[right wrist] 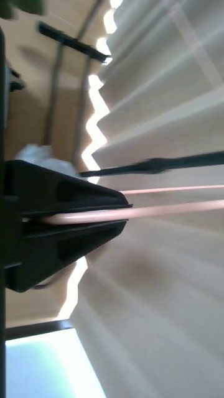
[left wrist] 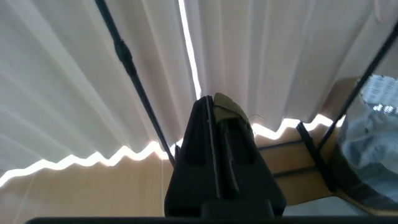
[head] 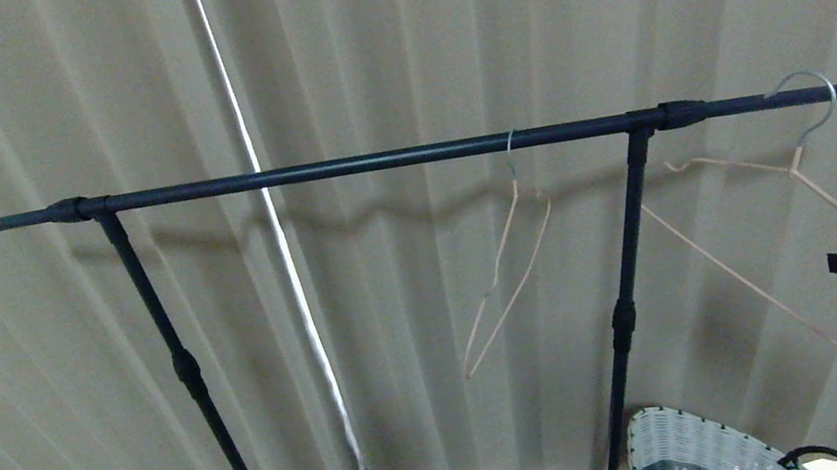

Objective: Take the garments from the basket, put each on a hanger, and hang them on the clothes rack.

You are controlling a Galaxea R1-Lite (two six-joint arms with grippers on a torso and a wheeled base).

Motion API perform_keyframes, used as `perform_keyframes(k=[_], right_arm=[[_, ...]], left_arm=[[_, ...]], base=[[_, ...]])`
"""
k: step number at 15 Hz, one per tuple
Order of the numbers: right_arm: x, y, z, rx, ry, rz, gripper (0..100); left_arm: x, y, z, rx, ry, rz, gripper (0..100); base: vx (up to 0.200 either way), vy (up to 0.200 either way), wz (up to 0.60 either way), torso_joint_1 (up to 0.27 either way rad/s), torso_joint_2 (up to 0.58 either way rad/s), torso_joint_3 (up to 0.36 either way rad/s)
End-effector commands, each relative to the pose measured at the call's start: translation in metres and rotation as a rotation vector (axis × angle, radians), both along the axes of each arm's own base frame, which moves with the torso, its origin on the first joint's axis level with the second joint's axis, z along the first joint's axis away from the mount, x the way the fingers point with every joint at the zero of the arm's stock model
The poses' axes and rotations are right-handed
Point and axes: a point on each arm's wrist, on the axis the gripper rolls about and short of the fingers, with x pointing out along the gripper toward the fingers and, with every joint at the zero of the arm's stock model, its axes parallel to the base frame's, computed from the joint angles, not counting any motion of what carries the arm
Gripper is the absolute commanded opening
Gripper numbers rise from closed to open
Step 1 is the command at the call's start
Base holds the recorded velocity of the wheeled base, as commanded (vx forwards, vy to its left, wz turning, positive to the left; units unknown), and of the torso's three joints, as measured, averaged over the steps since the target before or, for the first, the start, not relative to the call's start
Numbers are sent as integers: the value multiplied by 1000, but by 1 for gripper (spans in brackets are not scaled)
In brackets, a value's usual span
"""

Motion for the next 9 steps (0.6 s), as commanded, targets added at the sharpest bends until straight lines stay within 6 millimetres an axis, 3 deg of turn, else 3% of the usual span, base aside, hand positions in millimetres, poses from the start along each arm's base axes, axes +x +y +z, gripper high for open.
perform_keyframes(k=[1, 7, 9], right_arm=[[-23, -2, -4, -1, -27, -11, 0], [-36, -3, -16, -2, -5, -11, 0], [-37, -3, -17, 0, -5, -5, 0]], left_arm=[[0, 0, 0, -1, 0, 1, 0], [-1, 0, -2, 4, 2, 0, 0], [-1, 0, -2, 6, 1, -1, 0]], base=[[-200, 0, 0, 2, -7, 2], [-200, 0, 0, 2, 6, 2], [0, 0, 0, 0, 0, 0]])
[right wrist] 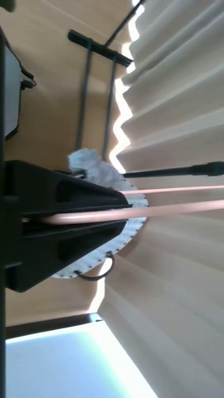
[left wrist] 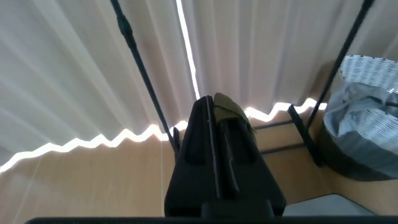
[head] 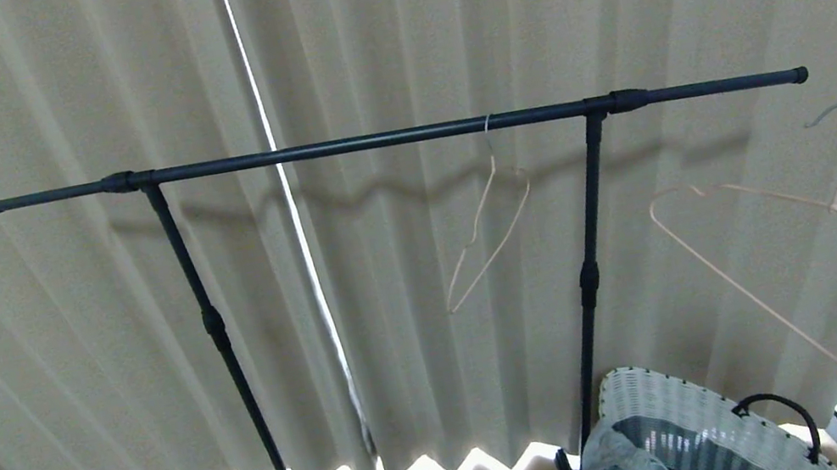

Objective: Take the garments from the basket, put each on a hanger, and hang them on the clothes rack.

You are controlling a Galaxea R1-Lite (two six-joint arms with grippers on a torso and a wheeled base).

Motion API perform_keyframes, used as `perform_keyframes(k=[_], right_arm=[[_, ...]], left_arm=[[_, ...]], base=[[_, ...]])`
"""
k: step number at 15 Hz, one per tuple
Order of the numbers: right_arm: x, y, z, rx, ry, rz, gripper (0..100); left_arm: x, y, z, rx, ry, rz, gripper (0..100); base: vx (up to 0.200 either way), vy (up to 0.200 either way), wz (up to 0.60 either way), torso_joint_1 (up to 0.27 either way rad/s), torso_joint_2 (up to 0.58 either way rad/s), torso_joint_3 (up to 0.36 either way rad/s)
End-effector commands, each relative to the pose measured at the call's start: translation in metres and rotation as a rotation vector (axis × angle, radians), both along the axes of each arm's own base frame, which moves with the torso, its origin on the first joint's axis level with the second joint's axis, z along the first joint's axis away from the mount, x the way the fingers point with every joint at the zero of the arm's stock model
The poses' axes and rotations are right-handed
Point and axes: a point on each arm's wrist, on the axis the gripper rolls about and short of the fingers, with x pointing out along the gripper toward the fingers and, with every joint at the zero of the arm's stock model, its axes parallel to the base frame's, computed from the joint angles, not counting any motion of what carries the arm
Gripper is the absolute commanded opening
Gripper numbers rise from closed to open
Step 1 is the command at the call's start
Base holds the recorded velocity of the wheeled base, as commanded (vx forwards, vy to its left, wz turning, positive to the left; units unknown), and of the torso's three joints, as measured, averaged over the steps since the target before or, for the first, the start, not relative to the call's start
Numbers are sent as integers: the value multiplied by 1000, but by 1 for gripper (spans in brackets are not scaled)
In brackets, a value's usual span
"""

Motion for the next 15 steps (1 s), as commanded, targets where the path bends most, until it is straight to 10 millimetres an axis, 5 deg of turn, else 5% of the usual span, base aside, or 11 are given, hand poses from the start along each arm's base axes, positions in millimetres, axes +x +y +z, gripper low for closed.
perform_keyframes(k=[1, 6, 15], right_arm=[[-2, 0, 0, 2, -5, 5, 0], [-4, 1, 0, 6, -11, 19, 0], [-8, 2, 3, 24, -34, 53, 0]], left_arm=[[0, 0, 0, 0, -2, 1, 0], [0, 0, 0, 11, -3, 4, 0], [-1, 1, 0, 17, -9, 3, 0]], base=[[0, 0, 0, 0, 0, 0], [0, 0, 0, 0, 0, 0], [0, 200, 0, 3, 2, 2]])
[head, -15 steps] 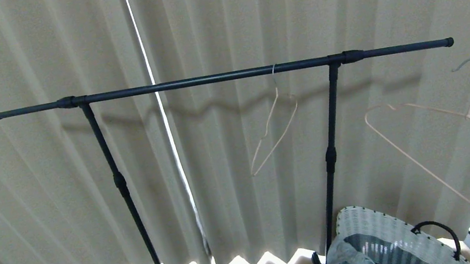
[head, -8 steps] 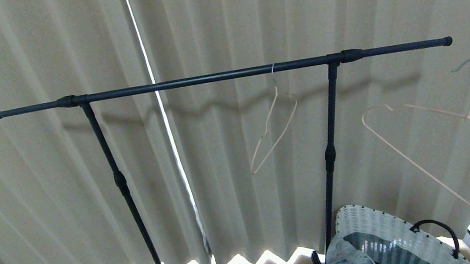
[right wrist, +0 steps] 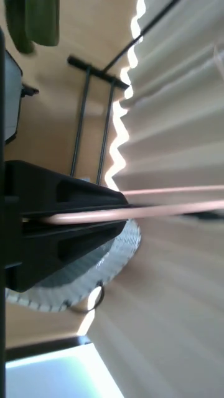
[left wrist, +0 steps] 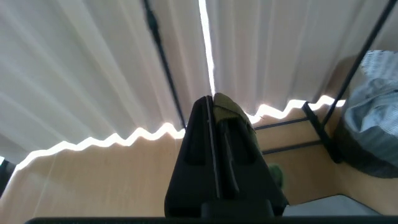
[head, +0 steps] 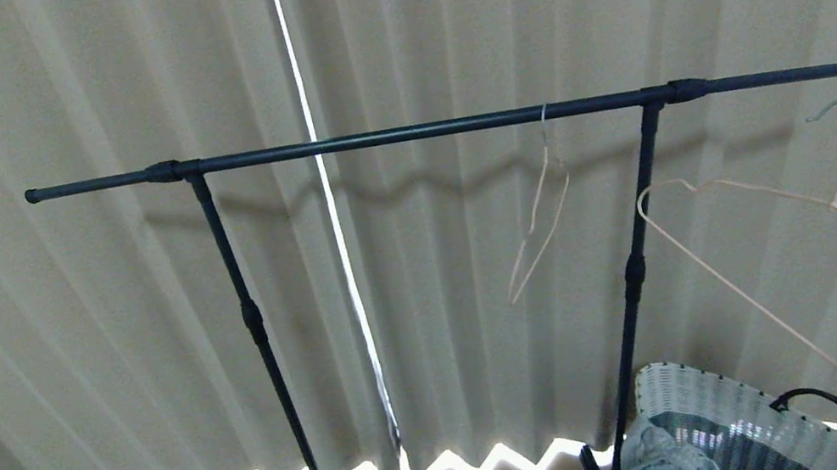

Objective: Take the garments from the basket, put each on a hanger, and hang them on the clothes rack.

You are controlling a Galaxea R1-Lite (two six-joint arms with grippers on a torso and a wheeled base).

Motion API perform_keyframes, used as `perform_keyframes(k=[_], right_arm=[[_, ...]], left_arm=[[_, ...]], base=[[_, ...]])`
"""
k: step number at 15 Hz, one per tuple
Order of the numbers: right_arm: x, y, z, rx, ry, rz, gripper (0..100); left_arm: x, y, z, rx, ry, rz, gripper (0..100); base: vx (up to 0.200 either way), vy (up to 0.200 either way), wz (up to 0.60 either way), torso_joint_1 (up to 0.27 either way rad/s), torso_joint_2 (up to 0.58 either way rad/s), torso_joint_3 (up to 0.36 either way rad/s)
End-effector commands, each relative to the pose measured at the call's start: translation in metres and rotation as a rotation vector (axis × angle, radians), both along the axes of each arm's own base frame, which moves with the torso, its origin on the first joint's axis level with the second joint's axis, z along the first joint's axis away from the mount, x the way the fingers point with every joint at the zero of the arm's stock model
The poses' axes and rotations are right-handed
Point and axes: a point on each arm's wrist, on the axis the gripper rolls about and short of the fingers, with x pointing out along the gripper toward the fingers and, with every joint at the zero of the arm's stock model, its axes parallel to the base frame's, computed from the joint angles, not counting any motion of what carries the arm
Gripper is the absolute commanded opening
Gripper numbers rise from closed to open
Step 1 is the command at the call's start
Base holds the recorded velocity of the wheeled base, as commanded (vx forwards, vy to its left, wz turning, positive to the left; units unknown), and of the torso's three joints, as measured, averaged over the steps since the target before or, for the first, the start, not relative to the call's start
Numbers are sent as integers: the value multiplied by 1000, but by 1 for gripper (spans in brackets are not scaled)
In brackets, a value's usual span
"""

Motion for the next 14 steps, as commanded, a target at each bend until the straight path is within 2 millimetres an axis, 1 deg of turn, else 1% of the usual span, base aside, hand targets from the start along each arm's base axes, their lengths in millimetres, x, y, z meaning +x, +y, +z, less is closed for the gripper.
perform_keyframes(k=[1, 4, 5, 8, 10, 11, 13, 14], right_arm=[[-2, 0, 1, 3, -9, 6, 0], [-2, 1, 3, 9, -22, 19, 0], [-2, 2, 5, 19, -31, 47, 0], [-9, 11, 17, 77, -94, 227, 0], [-10, 22, 20, 89, -98, 341, 0], [-10, 27, 20, 91, -90, 383, 0], [-1, 45, 15, 93, -29, 492, 0], [1, 50, 12, 92, -5, 516, 0]], left_arm=[[0, 0, 0, 0, 0, 0, 0], [0, 0, -1, 2, 3, 0, 0], [-1, 0, -2, 6, -3, -3, 0], [-10, 2, -6, 49, -37, -22, 0], [-10, 2, -4, 69, -50, -34, 0], [-8, 1, 0, 90, -58, -41, 0], [9, -3, 19, 112, -46, -51, 0], [18, -6, 26, 113, -36, -58, 0]], base=[[0, 200, 0, 7, 2, -2], [0, 200, 0, 1, 2, 1], [0, 0, 0, 0, 0, 0], [0, 0, 0, 0, 0, 0], [0, 0, 0, 0, 0, 0], [0, 0, 0, 0, 0, 0], [0, 0, 0, 0, 0, 0], [0, 0, 0, 0, 0, 0]])
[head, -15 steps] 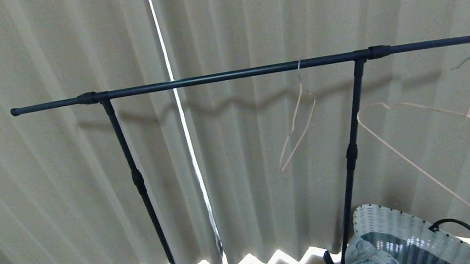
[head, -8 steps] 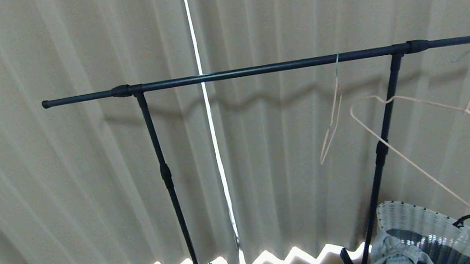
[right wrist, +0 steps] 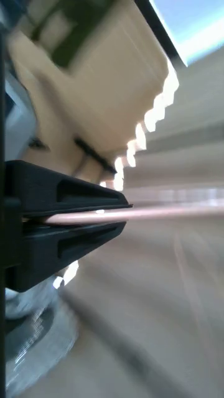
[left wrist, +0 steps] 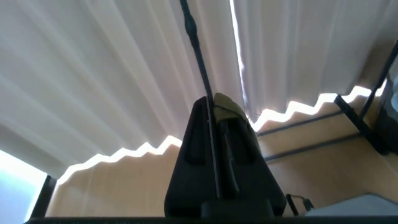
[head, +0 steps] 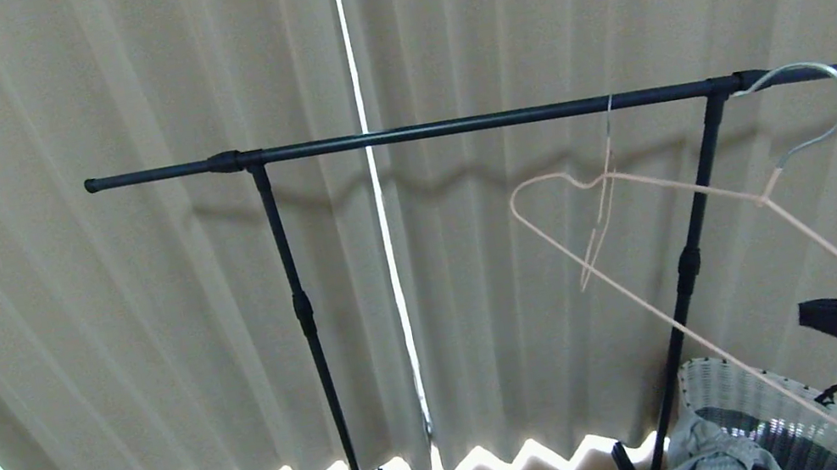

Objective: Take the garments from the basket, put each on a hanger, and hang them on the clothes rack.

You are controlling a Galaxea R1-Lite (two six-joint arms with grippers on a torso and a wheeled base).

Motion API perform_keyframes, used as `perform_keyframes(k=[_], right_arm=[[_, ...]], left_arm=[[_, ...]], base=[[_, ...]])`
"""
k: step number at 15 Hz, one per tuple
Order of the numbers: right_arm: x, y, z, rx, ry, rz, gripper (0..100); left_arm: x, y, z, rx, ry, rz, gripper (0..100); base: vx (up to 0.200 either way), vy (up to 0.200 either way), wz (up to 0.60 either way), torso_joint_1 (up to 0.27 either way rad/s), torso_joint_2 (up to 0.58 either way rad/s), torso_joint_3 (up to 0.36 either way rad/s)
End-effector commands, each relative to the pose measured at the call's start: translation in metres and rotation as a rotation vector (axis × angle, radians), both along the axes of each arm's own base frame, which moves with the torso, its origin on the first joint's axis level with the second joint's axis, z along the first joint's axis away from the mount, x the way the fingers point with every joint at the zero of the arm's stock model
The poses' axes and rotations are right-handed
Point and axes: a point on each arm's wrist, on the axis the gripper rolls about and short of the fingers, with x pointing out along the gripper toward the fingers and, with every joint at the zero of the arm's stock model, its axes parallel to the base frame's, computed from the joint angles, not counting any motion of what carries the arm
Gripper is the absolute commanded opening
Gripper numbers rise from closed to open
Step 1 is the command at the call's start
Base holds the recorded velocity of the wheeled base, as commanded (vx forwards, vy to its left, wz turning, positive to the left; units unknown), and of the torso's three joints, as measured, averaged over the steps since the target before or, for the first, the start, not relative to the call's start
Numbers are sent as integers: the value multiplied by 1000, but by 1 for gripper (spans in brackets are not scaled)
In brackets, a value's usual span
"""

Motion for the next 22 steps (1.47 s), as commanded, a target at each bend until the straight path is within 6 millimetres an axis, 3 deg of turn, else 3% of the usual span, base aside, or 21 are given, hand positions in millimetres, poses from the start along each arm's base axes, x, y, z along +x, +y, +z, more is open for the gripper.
perform_keyframes(k=[1, 6, 11, 18, 22], right_arm=[[15, 26, -10, -10, 104, 127, 0], [13, 66, -10, 61, 167, 303, 0], [5, 90, -11, 96, 175, 423, 0], [23, 129, -17, 149, 158, 479, 0], [30, 140, -15, 150, 159, 487, 0]], left_arm=[[40, -11, 30, 9, 54, -12, 0], [114, -32, 68, 6, 90, -15, 0], [165, -61, 77, -58, 125, 57, 0], [195, -85, 69, -113, 180, 57, 0], [207, -89, 67, -135, 176, 136, 0]], base=[[0, 0, 0, 0, 0, 0], [0, 0, 0, 0, 0, 0], [0, 0, 0, 0, 0, 0], [0, 0, 0, 0, 0, 0], [0, 0, 0, 0, 0, 0]])
